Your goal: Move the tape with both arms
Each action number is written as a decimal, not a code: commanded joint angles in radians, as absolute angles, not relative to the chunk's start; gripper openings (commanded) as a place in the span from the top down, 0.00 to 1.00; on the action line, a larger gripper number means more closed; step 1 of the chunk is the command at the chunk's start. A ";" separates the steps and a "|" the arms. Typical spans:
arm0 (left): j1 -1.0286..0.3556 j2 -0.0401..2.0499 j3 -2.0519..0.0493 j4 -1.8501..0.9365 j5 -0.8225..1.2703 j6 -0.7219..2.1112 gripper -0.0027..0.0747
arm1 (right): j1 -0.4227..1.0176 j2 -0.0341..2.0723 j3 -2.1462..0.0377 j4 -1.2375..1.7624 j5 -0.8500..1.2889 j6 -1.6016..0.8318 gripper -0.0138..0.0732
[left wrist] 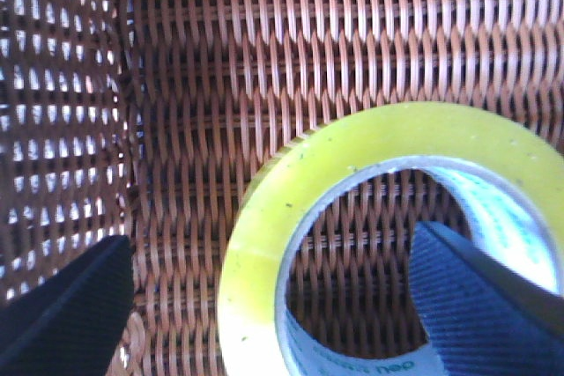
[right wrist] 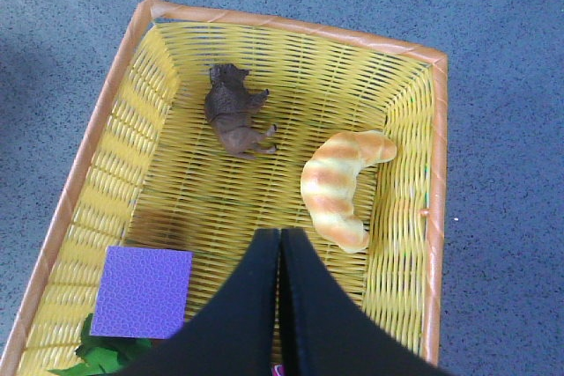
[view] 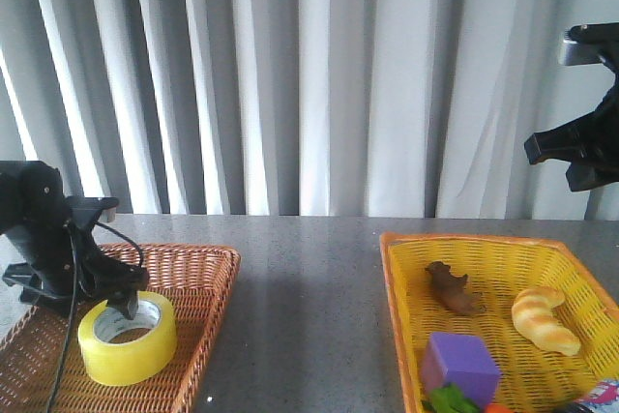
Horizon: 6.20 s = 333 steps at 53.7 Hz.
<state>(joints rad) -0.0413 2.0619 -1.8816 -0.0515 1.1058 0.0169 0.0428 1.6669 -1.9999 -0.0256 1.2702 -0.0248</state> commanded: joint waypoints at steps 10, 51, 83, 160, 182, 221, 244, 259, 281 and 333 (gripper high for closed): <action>-0.039 1.784 -2.033 -0.137 1.026 0.000 0.37 | 0.037 1.618 -2.024 -0.031 1.237 -0.032 0.85; -0.042 1.136 -2.050 -0.202 0.970 0.094 0.98 | 0.037 1.618 -2.024 -0.031 1.237 -0.032 0.85; -0.042 1.137 -2.047 -0.205 0.967 0.089 0.97 | 0.037 1.618 -2.024 -0.031 1.237 -0.032 0.85; -0.010 -0.030 0.004 0.016 0.044 0.101 0.97 | 0.037 1.618 -2.024 -0.031 1.237 -0.032 0.85; -0.010 -0.030 0.004 -0.094 0.038 0.150 0.97 | 0.037 1.618 -2.024 -0.030 1.237 -0.032 0.85; -0.010 -0.030 0.004 0.031 0.000 -0.096 0.97 | 0.037 1.618 -2.024 -0.030 1.237 -0.032 0.85; -0.010 -0.028 0.003 0.014 0.010 -0.086 0.97 | 0.037 1.618 -2.024 -0.030 1.237 -0.032 0.85; -0.010 -0.028 0.003 0.015 0.016 -0.086 0.97 | 0.037 1.618 -2.024 -0.030 1.237 -0.032 0.85; -0.010 -0.028 0.003 0.015 0.016 -0.086 0.97 | 0.037 1.618 -2.024 -0.030 1.237 -0.032 0.85; -0.010 -0.028 0.003 0.015 0.017 -0.086 0.97 | 0.131 0.732 -0.664 0.020 0.139 0.007 0.85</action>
<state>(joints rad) -0.0116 -0.0113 0.0262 0.0254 0.0899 -0.0797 0.1318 0.8197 -0.7597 0.0267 0.3070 0.0000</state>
